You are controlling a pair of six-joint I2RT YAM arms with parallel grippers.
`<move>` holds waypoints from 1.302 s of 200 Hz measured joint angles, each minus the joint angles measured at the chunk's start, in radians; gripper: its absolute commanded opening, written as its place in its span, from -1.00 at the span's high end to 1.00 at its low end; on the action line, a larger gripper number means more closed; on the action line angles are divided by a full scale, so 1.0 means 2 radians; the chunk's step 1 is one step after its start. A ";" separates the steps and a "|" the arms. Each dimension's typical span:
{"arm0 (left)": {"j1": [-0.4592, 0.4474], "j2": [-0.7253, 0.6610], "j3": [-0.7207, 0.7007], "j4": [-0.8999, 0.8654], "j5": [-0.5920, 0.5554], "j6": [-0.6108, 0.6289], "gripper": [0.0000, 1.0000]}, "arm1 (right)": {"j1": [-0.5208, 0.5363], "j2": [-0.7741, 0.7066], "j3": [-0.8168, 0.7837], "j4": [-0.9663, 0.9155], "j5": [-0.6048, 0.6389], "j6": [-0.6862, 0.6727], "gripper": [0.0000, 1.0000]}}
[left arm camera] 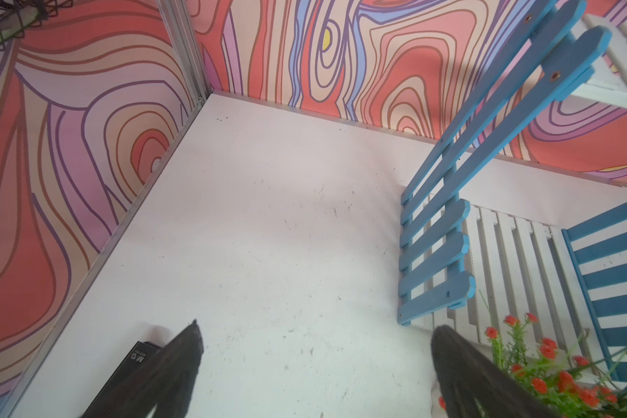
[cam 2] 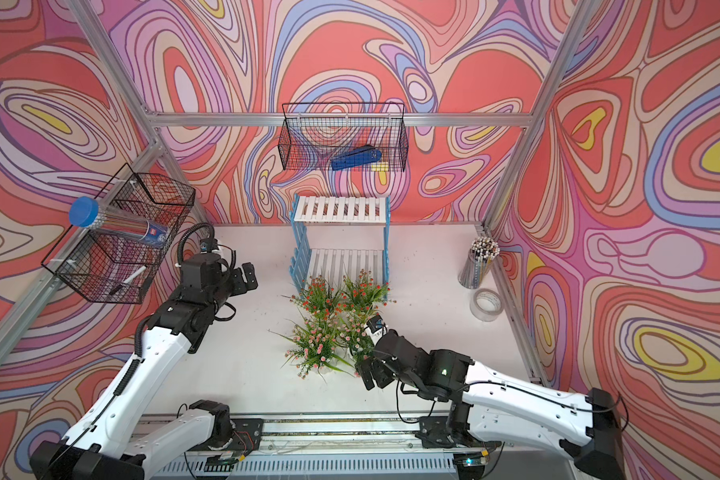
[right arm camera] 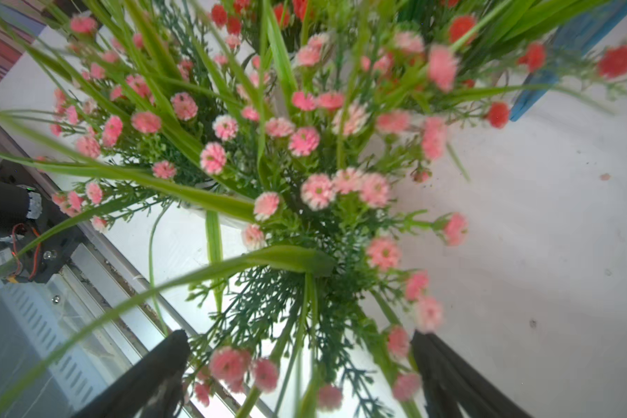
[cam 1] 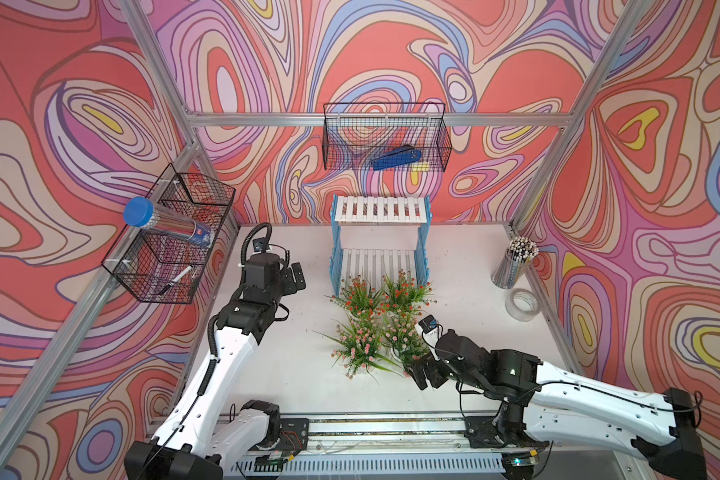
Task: Place the baby's breath potted plants on the rack by color
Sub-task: Pick up the baby's breath potted plant from the center of the board.
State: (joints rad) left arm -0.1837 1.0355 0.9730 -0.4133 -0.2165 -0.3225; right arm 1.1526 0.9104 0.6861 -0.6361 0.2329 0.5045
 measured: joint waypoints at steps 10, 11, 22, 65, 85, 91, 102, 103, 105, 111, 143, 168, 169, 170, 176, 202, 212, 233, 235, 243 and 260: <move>0.000 0.000 0.000 -0.002 0.002 -0.002 -0.99 | 0.024 0.013 -0.001 0.004 0.018 0.014 -0.97; 0.000 0.000 0.000 -0.002 0.002 -0.002 -0.99 | 0.027 0.015 -0.002 0.005 0.020 0.016 -0.97; 0.000 0.000 0.000 -0.004 0.004 -0.002 -1.00 | 0.054 0.028 -0.007 0.015 0.037 0.034 -0.97; 0.000 0.000 0.000 -0.004 0.013 -0.006 -0.99 | 0.131 0.048 -0.072 0.068 0.106 0.097 -0.97; 0.000 0.000 0.000 -0.004 0.019 -0.009 -1.00 | 0.138 0.042 -0.111 0.092 0.126 0.122 -0.96; 0.000 0.000 0.000 -0.004 0.019 -0.010 -0.99 | 0.139 0.042 -0.117 0.096 0.132 0.127 -0.97; 0.000 -0.001 0.000 -0.004 0.021 -0.011 -0.99 | 0.141 0.043 -0.120 0.101 0.145 0.131 -0.97; 0.000 -0.001 0.000 -0.004 0.021 -0.011 -0.99 | 0.141 0.043 -0.120 0.102 0.146 0.131 -0.97; 0.000 -0.001 0.000 -0.004 0.021 -0.011 -0.99 | 0.141 0.043 -0.120 0.104 0.149 0.132 -0.97; 0.000 -0.002 0.000 -0.005 0.022 -0.012 -1.00 | 0.142 0.044 -0.119 0.112 0.157 0.131 -0.97; 0.000 -0.016 0.000 -0.005 0.029 -0.016 -1.00 | 0.142 0.066 -0.121 0.180 0.194 0.106 -0.97; 0.000 -0.030 -0.001 -0.008 0.032 -0.019 -1.00 | 0.142 0.074 -0.150 0.247 0.218 0.092 -0.97; 0.000 -0.031 -0.001 -0.008 0.032 -0.019 -1.00 | 0.142 0.074 -0.153 0.251 0.220 0.092 -0.97; 0.000 -0.031 -0.001 -0.008 0.032 -0.019 -1.00 | 0.142 0.074 -0.154 0.253 0.220 0.092 -0.96; 0.000 -0.035 -0.002 -0.009 0.033 -0.019 -1.00 | 0.142 0.074 -0.165 0.268 0.226 0.087 -0.97; 0.000 -0.048 -0.008 -0.013 0.034 -0.021 -0.99 | 0.142 0.081 -0.191 0.319 0.248 0.066 -0.97; -0.001 -0.051 -0.009 -0.014 0.035 -0.023 -1.00 | 0.142 0.089 -0.195 0.341 0.256 0.053 -0.97; -0.002 -0.052 -0.010 -0.018 0.038 -0.025 -1.00 | 0.141 0.107 -0.197 0.388 0.267 0.028 -0.97; -0.003 -0.052 -0.010 -0.018 0.038 -0.026 -1.00 | 0.140 0.109 -0.198 0.394 0.267 0.025 -0.97; -0.004 -0.052 -0.010 -0.020 0.039 -0.027 -0.99 | 0.137 0.116 -0.199 0.410 0.268 0.018 -0.96; -0.007 -0.052 -0.010 -0.024 0.041 -0.028 -1.00 | 0.122 0.130 -0.201 0.440 0.265 0.005 -0.97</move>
State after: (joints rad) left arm -0.1978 0.9310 0.9531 -0.4618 -0.1341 -0.3794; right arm 1.3960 1.1698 0.2848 0.2447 0.7628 0.5148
